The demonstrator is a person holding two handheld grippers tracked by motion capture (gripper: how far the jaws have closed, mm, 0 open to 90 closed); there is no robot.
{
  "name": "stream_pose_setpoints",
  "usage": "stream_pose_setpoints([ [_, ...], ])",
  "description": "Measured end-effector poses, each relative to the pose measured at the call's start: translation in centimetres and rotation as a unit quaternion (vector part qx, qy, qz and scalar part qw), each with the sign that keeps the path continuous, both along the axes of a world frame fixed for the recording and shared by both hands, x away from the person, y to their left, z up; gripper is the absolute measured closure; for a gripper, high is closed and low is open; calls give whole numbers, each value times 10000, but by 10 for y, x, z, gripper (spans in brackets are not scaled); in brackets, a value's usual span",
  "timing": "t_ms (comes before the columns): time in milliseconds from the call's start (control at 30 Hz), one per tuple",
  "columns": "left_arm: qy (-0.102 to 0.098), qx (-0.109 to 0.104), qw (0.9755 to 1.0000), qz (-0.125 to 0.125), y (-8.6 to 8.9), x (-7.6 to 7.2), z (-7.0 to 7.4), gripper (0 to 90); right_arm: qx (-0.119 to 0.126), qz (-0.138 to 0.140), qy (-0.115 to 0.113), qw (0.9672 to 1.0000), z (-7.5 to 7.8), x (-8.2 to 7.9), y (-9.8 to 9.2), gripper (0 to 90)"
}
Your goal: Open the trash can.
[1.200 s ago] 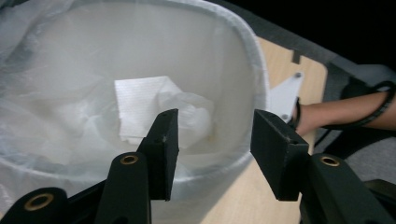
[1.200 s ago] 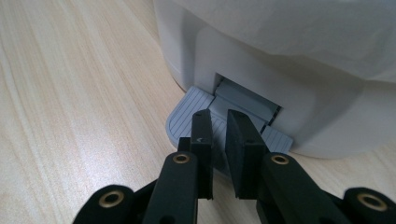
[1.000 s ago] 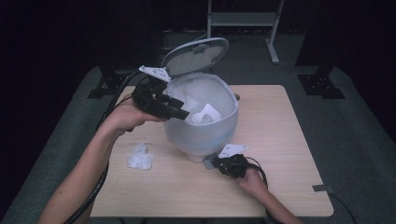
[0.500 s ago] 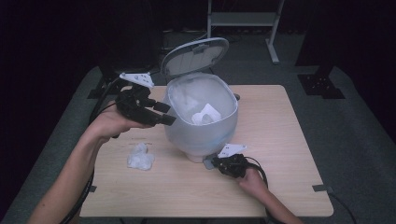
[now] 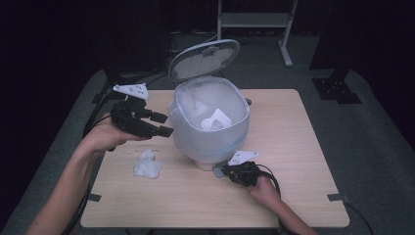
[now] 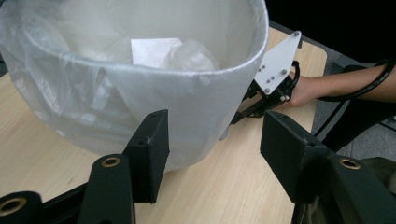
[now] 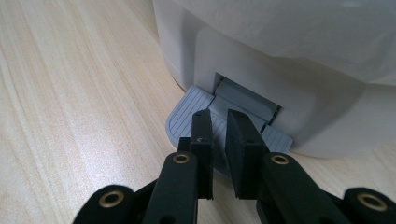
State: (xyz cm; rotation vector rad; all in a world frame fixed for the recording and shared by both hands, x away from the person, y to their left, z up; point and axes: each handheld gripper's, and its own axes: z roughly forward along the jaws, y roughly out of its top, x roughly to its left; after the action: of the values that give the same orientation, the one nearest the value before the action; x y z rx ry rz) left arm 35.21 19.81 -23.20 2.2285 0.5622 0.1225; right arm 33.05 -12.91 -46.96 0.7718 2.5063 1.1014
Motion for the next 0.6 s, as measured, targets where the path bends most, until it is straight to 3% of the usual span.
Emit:
stream_pose_setpoints([
  [600,-119,99,9994,321,25,-1,-28,353,9,-12,-15,10000,0,0,0,806],
])
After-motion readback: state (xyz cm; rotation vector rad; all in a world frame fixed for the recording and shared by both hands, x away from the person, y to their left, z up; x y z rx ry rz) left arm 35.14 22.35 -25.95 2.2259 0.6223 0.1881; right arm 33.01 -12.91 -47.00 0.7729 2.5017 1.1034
